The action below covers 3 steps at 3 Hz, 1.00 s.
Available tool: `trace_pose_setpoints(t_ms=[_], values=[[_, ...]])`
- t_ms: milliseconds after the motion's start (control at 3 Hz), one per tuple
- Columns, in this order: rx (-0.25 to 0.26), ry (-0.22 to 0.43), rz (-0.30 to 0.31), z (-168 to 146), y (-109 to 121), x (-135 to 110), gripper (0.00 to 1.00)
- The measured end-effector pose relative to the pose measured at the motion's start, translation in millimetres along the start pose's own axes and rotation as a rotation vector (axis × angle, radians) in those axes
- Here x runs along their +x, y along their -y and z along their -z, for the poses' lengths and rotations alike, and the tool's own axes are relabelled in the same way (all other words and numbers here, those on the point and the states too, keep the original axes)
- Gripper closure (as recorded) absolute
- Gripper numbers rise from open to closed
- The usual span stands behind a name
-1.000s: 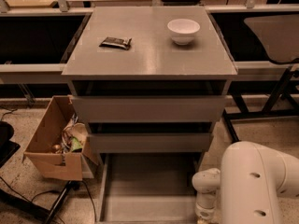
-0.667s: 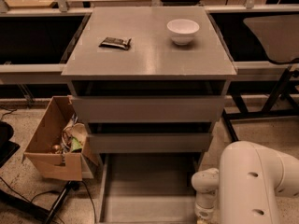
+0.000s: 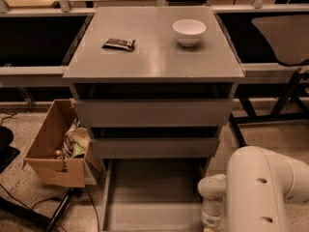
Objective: Open bottom drawer
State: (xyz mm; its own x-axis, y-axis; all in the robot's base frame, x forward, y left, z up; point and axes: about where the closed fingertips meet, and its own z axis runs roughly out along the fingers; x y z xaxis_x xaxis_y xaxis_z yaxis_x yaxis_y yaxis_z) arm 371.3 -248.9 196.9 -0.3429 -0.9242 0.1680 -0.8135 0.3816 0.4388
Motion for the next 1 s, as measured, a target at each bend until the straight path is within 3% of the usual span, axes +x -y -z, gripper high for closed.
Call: trace_pose_setpoints(t_ms=[1000], values=[[-0.01, -0.002, -0.005, 0.4, -2.4, -0.3, 1.0]])
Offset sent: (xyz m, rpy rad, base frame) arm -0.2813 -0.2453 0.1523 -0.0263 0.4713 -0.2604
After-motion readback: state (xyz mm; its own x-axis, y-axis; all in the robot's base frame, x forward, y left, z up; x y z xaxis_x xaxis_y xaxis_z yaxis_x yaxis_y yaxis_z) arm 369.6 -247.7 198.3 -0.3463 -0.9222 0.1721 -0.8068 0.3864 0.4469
